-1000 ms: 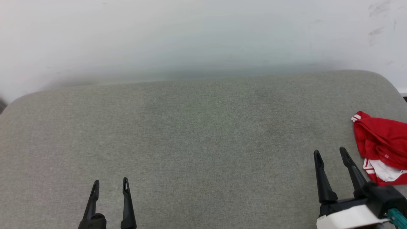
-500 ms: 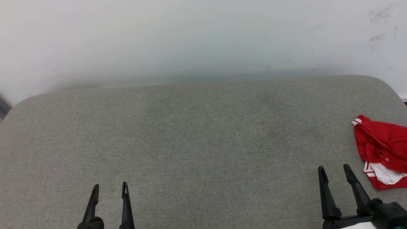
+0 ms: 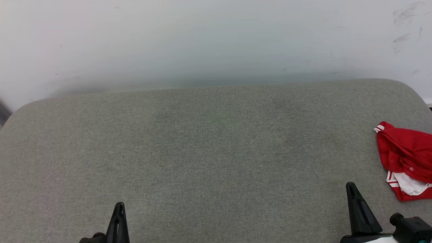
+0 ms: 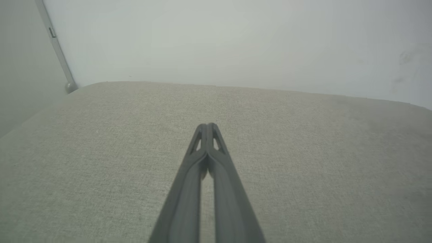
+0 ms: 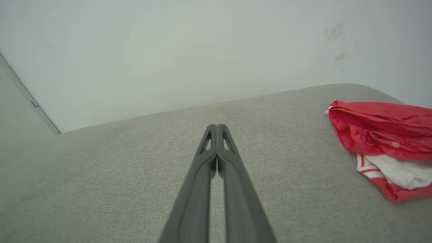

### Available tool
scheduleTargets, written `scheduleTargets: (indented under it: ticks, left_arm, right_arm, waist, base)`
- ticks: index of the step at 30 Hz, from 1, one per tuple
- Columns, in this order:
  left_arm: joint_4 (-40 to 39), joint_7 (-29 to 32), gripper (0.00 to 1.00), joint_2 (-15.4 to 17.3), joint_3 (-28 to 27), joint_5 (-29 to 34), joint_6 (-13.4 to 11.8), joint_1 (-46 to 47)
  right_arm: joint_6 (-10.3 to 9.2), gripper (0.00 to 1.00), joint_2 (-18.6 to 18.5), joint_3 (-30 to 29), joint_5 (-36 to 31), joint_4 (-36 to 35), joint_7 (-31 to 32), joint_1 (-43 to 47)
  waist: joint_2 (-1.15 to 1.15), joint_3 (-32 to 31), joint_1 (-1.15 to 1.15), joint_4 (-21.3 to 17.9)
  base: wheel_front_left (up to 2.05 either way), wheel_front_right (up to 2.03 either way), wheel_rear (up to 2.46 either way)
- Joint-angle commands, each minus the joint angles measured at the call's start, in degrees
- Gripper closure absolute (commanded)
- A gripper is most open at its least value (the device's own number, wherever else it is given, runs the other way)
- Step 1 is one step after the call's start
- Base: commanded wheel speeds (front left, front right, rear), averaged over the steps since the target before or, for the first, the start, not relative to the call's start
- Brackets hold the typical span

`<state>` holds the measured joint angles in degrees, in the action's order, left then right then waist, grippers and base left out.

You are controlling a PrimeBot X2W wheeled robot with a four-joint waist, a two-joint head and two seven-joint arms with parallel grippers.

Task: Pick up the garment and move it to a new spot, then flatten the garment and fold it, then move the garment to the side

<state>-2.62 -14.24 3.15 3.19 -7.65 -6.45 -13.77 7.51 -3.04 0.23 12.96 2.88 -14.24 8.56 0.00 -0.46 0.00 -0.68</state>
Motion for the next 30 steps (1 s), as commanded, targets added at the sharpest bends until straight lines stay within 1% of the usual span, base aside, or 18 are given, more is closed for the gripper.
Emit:
scheduleTargets:
  ticks: [1, 15, 30]
  left_arm:
    - [-0.6, 0.4, 1.0, 0.4, -0.2, -3.3, 0.6, 1.0]
    - [3.4, 3.3, 1.0, 1.3, -0.8, -19.8, 3.4, 5.0]
    - [6.5, 6.1, 1.0, 1.8, -1.5, -34.5, 5.7, 8.4]
  right_arm:
    - [0.0, 1.0, -0.4, -0.1, 3.3, -0.4, 0.4, -0.9]
    - [-0.01, 1.0, -1.3, -0.1, 18.7, 1.8, 3.3, -3.8]
    - [-0.01, 1.0, -1.7, -0.5, 32.4, 3.7, 6.2, -6.2]
  waist:
    - [0.0, 0.0, 0.0, 0.0]
    - [0.0, 0.1, 0.0, 0.1]
    - [0.0, 0.2, 0.0, 0.2]
  base:
    - [0.0, 0.0, 0.0]
    - [0.0, 0.0, 0.0]
    - [0.0, 0.0, 0.0]
